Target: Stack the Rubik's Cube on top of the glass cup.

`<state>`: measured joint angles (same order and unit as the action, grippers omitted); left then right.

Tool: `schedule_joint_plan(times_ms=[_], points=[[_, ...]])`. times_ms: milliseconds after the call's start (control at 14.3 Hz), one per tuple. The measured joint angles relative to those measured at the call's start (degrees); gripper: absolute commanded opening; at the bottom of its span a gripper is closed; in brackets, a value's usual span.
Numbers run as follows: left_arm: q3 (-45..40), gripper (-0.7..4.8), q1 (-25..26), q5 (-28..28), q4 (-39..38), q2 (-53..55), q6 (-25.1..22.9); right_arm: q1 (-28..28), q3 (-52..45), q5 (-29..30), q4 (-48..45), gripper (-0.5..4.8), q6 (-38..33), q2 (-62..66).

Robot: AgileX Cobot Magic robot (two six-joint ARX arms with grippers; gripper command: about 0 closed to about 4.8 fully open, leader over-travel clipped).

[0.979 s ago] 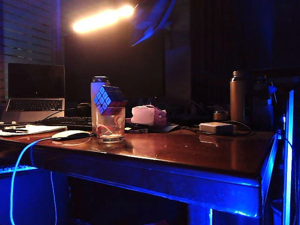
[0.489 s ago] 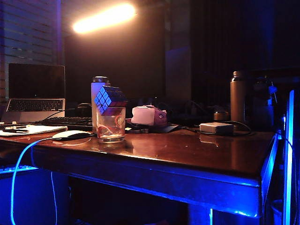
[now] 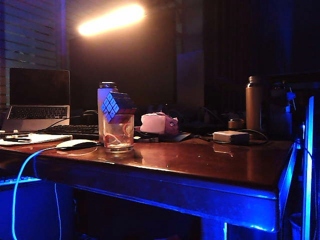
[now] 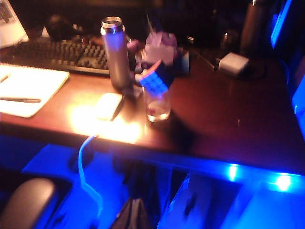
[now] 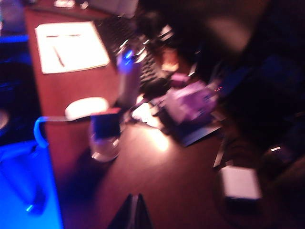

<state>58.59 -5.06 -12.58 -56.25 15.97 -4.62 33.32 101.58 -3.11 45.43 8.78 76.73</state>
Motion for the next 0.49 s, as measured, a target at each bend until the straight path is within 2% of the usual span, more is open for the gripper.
schedule_joint_plan(times_ms=[140,280,350,419,489], points=[[-10.1,-0.04,0.0,0.2,3.6,-7.5,4.4,0.0,-8.9,2.5,-4.4,-0.01,-1.1,-3.5],[-18.7,-0.04,0.0,0.2,8.5,-11.6,5.5,1.1,-20.1,3.1,-11.5,-0.01,-1.7,-10.4],[-23.2,-0.04,0.0,0.0,11.1,-12.0,7.1,1.6,-28.6,3.2,-18.8,-0.01,-1.7,-16.4],[-24.5,-0.04,0.0,-0.1,12.2,-11.6,8.1,2.2,-36.0,3.2,-24.1,-0.01,-1.7,-21.7],[-25.2,-0.04,0.0,-0.2,16.9,-11.9,8.3,2.8,-42.8,3.1,-29.3,-0.01,-1.7,-26.4]])
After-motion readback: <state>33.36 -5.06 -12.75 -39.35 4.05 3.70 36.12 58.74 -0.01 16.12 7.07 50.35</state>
